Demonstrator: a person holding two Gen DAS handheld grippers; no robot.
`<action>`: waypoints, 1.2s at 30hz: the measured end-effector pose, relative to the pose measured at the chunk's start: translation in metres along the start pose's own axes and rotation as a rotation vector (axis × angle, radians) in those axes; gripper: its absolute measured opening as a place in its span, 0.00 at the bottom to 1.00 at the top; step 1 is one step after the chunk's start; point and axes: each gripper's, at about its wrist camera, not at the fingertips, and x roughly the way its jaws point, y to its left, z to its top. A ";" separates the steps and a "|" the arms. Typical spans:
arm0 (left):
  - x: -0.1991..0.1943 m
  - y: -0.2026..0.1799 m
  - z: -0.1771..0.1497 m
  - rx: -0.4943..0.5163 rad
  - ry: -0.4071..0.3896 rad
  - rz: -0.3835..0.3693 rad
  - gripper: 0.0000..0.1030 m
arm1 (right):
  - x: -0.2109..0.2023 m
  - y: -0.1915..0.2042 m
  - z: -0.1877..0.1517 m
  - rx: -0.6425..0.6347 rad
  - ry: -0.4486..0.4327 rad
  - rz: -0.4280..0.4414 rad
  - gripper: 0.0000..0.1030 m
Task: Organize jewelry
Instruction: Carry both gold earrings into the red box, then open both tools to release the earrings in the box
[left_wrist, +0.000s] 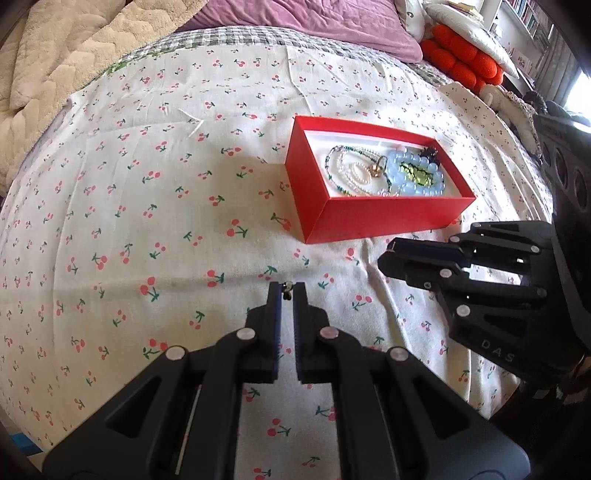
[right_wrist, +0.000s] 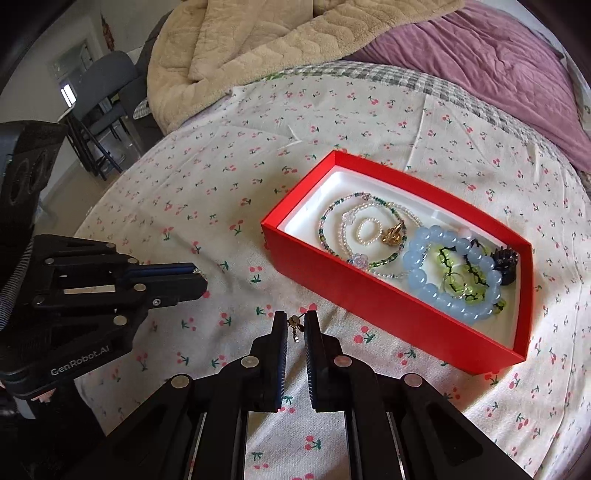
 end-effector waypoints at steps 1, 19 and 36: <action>-0.002 0.000 0.003 -0.006 -0.008 -0.008 0.07 | -0.005 -0.002 0.002 0.009 -0.011 0.003 0.09; 0.015 -0.036 0.064 0.017 -0.082 -0.164 0.07 | -0.039 -0.078 0.029 0.236 -0.106 -0.012 0.09; 0.036 -0.040 0.083 0.048 -0.071 -0.165 0.09 | -0.020 -0.104 0.032 0.289 -0.061 0.041 0.18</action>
